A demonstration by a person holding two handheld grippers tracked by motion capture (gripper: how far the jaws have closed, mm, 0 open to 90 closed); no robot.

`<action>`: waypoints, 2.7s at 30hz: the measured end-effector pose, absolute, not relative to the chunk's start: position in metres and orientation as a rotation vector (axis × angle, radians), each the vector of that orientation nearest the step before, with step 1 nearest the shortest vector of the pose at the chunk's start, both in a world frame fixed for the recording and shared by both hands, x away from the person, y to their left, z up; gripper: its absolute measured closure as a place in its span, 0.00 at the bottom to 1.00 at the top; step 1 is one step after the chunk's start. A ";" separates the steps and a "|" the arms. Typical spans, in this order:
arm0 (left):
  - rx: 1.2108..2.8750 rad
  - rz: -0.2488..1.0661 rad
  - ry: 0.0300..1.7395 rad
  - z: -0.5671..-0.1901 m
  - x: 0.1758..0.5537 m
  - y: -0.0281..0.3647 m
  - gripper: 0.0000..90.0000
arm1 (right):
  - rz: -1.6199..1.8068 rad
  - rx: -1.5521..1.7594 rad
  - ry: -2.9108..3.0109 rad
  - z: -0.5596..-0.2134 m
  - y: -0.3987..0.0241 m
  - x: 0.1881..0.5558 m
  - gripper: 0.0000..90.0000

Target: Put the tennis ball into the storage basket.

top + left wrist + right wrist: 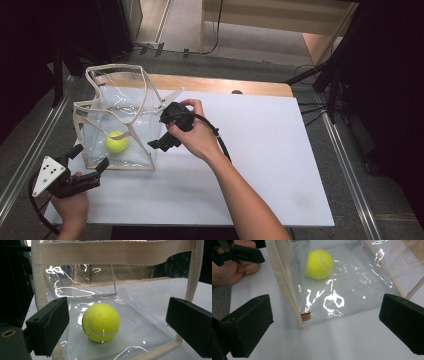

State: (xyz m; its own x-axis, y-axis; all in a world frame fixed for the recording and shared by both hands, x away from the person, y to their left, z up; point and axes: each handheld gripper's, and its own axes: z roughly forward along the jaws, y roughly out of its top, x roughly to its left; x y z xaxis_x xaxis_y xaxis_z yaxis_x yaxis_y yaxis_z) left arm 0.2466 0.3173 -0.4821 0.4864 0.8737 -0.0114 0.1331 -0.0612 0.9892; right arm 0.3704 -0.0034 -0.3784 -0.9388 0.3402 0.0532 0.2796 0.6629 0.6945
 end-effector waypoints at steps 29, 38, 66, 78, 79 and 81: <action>1.530 0.771 0.910 -0.482 0.246 0.317 0.06 | 1.255 0.654 2.654 -0.424 -0.060 0.349 0.00; 1.531 0.772 0.910 -0.482 0.246 0.316 0.06 | 1.272 0.691 2.606 -0.431 -0.079 0.341 0.00; 1.543 0.776 0.909 -0.482 0.246 0.316 0.06 | 1.310 0.863 2.474 -0.456 -0.140 0.320 0.00; 1.545 0.778 0.907 -0.482 0.246 0.315 0.06 | 1.313 0.932 2.422 -0.466 -0.168 0.309 0.00; 1.550 0.778 0.906 -0.482 0.246 0.315 0.06 | 1.311 0.939 2.418 -0.466 -0.169 0.308 0.00; 1.551 0.780 0.905 -0.482 0.246 0.315 0.06 | 1.304 0.958 2.405 -0.468 -0.174 0.306 0.00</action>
State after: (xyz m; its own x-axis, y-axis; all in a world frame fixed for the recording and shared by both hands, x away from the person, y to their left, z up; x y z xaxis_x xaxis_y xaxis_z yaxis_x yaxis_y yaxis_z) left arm 0.2461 0.3148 -0.4825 0.4869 0.8734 0.0068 0.1358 -0.0834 0.9872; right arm 0.3063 -0.1738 -0.4684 -0.7556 0.6483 0.0933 0.4319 0.3860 0.8151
